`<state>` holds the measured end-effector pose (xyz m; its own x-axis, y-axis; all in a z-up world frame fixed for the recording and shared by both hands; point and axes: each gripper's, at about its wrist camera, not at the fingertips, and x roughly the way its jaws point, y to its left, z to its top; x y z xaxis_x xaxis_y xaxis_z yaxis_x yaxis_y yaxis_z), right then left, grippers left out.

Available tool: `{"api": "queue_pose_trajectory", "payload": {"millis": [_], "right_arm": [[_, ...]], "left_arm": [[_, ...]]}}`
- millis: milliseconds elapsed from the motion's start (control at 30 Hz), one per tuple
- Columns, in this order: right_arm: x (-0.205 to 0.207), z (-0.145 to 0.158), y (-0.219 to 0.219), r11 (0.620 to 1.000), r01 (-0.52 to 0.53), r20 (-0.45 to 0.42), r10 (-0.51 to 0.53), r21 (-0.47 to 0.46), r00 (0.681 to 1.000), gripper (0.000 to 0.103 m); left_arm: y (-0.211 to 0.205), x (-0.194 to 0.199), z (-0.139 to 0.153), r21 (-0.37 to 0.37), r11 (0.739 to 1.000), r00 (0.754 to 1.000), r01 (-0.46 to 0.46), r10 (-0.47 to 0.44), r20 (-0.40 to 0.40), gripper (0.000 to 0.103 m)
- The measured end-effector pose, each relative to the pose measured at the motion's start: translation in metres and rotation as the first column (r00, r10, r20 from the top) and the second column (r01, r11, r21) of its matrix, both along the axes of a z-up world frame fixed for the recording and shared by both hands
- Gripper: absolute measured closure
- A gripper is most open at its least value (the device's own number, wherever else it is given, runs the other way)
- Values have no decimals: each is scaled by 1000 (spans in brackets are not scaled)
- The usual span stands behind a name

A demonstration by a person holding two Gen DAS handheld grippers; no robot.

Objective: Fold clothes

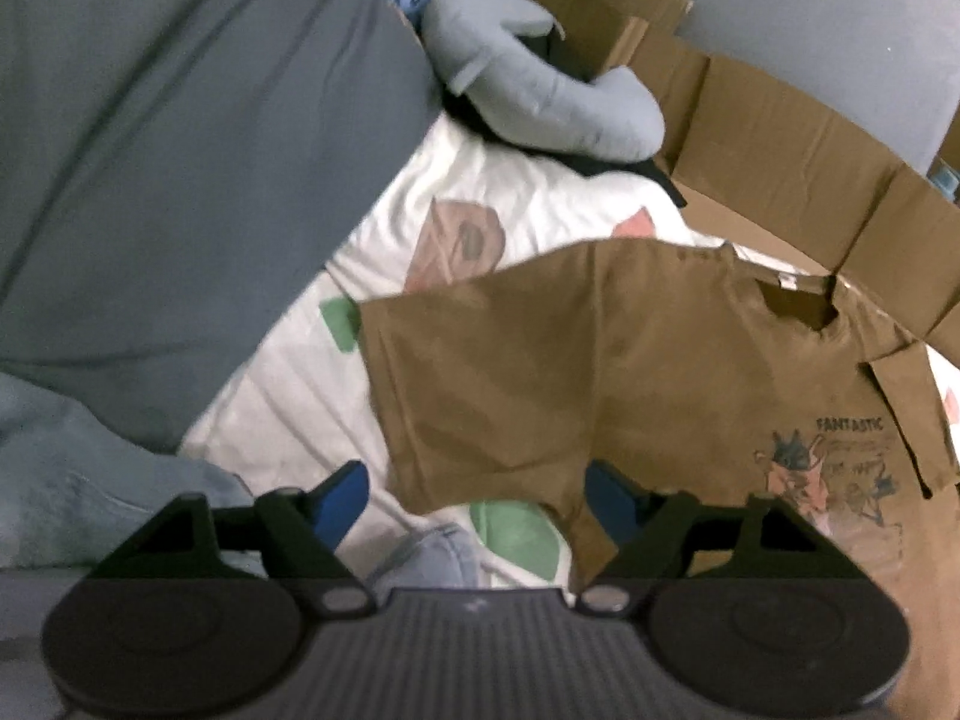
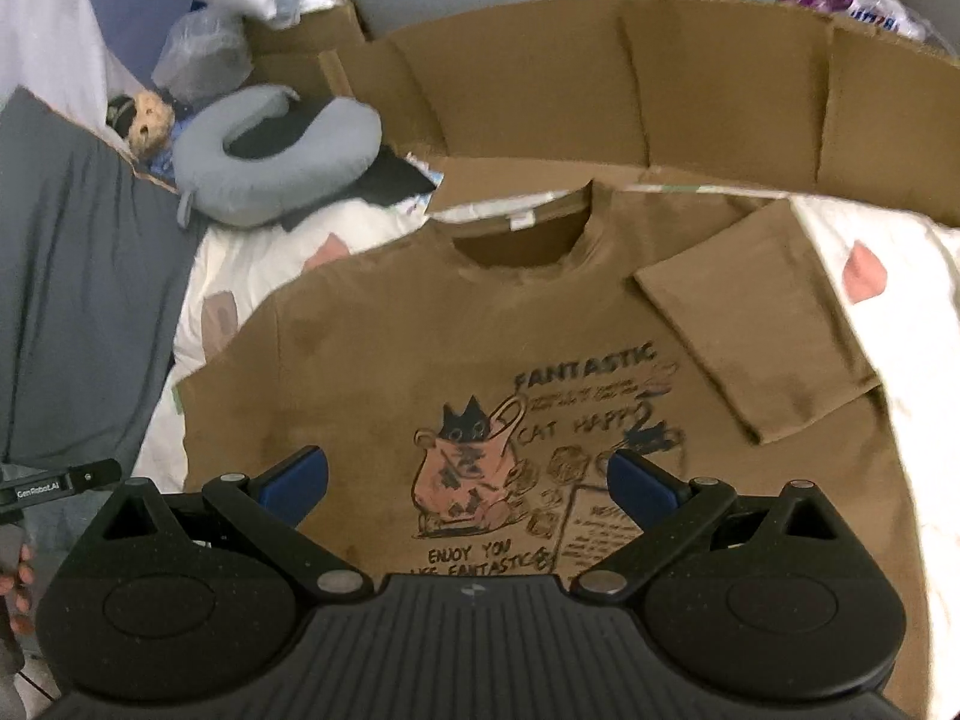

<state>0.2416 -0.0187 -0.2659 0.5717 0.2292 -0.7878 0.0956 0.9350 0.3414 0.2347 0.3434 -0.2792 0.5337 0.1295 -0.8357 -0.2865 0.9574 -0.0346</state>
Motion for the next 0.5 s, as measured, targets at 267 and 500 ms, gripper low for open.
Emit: {"api": "queue_pose_trajectory", "payload": {"millis": [267,500], "right_arm": [[4,-50,36,997,-34,-45,37,69,998,1],[11,-71,57,994,-96,-26,97,50,995,1]], "left_arm": [[18,0,-37,14,999,997,-43,41,71,51],[30,2,-67,-19,997,995,-75,76,62,66]]}}
